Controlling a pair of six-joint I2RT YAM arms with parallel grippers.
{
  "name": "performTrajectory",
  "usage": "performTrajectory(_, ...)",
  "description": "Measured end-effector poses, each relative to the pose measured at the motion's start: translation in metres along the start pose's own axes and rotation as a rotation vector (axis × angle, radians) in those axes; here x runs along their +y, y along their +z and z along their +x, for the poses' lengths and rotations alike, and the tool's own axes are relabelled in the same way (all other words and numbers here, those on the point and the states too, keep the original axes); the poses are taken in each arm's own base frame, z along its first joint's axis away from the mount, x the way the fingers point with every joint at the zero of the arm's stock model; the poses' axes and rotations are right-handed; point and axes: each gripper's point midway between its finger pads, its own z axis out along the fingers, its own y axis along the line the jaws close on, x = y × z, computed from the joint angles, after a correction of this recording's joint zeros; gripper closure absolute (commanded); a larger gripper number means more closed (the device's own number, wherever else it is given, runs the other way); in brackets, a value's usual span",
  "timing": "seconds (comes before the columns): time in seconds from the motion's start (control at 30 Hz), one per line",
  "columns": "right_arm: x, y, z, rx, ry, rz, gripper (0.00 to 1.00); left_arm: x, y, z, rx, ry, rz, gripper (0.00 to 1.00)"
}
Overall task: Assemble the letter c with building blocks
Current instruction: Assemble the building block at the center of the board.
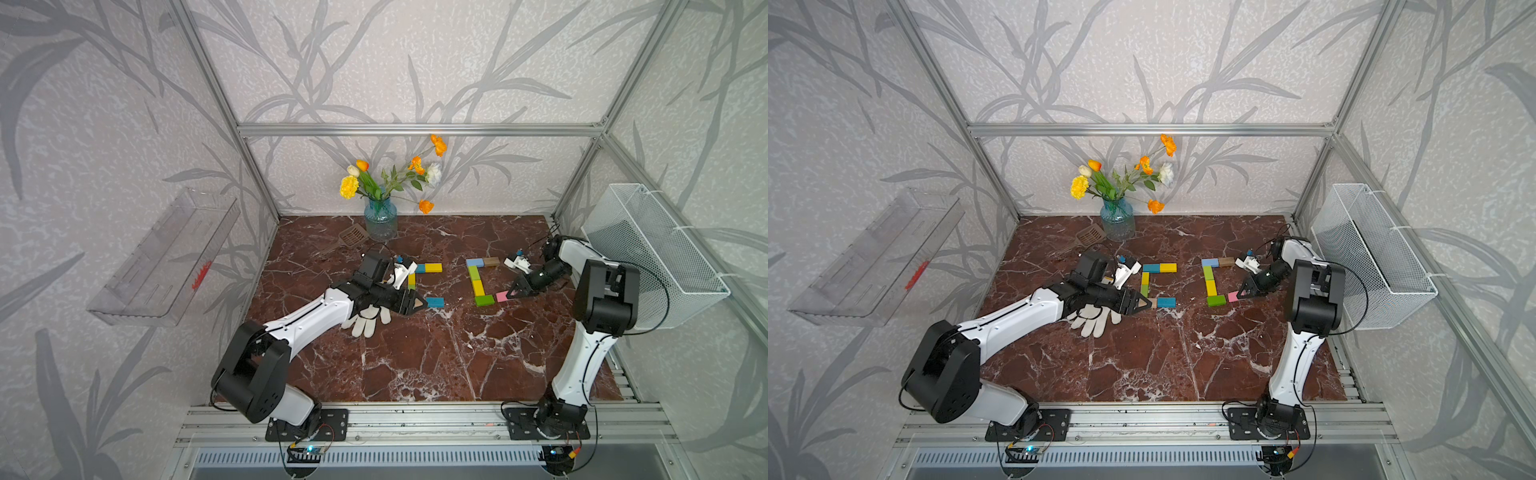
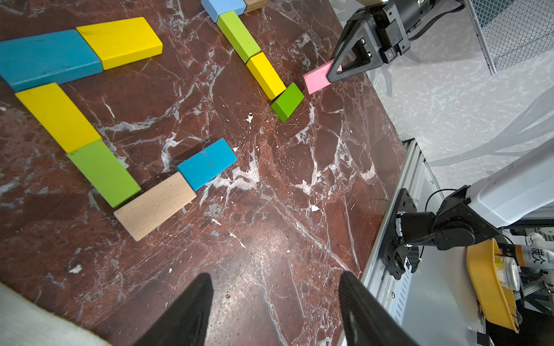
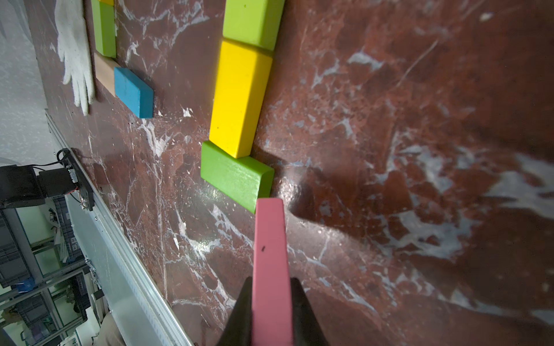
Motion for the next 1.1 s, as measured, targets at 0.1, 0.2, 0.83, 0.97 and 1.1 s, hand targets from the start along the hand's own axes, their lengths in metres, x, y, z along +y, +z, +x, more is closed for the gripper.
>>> performTrajectory(0.1, -0.005, 0.004, -0.001, 0.010, 0.009, -0.008, 0.87, 0.001, 0.001, 0.001, 0.006, -0.004, -0.001, 0.32)
performTrajectory(0.2, -0.005, 0.007, 0.000, 0.020, 0.020, -0.020, 0.84, 0.003, 0.003, 0.003, 0.014, -0.009, -0.002, 0.32)
performTrajectory(0.83, -0.012, 0.001, -0.014, 0.006, 0.051, -0.002, 0.55, 0.005, 0.006, 0.007, 0.031, -0.020, 0.002, 0.33)
performTrajectory(0.97, -0.016, 0.000, -0.013, 0.017, 0.069, 0.022, 0.54, 0.004, 0.006, 0.007, 0.031, -0.020, 0.005, 0.33)
performTrajectory(1.1, -0.023, 0.000, -0.013, 0.023, 0.083, 0.058, 0.53, 0.004, 0.006, 0.007, 0.031, -0.019, 0.005, 0.33)
